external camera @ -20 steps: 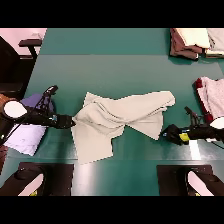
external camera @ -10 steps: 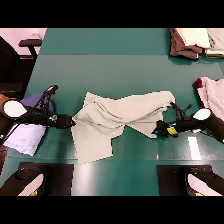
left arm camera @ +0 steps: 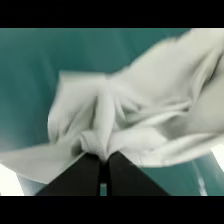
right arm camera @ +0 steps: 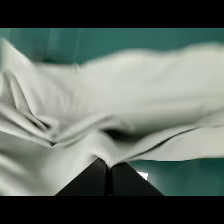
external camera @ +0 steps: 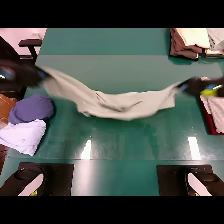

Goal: Fold the shirts.

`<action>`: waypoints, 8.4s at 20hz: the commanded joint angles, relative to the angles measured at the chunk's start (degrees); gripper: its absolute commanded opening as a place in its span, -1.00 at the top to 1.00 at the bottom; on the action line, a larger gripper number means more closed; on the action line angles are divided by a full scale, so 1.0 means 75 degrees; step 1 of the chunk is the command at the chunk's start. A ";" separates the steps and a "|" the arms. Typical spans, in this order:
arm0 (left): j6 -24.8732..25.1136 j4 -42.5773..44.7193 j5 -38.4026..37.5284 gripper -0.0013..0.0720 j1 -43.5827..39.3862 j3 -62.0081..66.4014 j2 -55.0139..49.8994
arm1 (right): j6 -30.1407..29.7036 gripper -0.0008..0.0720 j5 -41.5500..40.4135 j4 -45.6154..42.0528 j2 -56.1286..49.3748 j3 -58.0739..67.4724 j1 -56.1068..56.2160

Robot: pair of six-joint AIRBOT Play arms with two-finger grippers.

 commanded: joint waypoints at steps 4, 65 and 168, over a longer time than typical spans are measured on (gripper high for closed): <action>-0.0297 0.0519 -0.0070 0.90 0.0000 0.4809 0.0006 | 0.0003 0.94 0.0962 -0.0289 0.0816 0.4258 -0.1620; -0.0723 0.0612 0.0280 -0.52 0.1667 -0.6158 -0.0708 | -0.0831 -0.02 0.0868 -0.0822 -0.2378 -0.0134 -0.0877; -0.0516 -0.1775 0.3646 0.90 -0.3649 0.0592 -0.7667 | -0.1798 0.94 0.1833 0.2967 -0.4529 0.4057 0.0455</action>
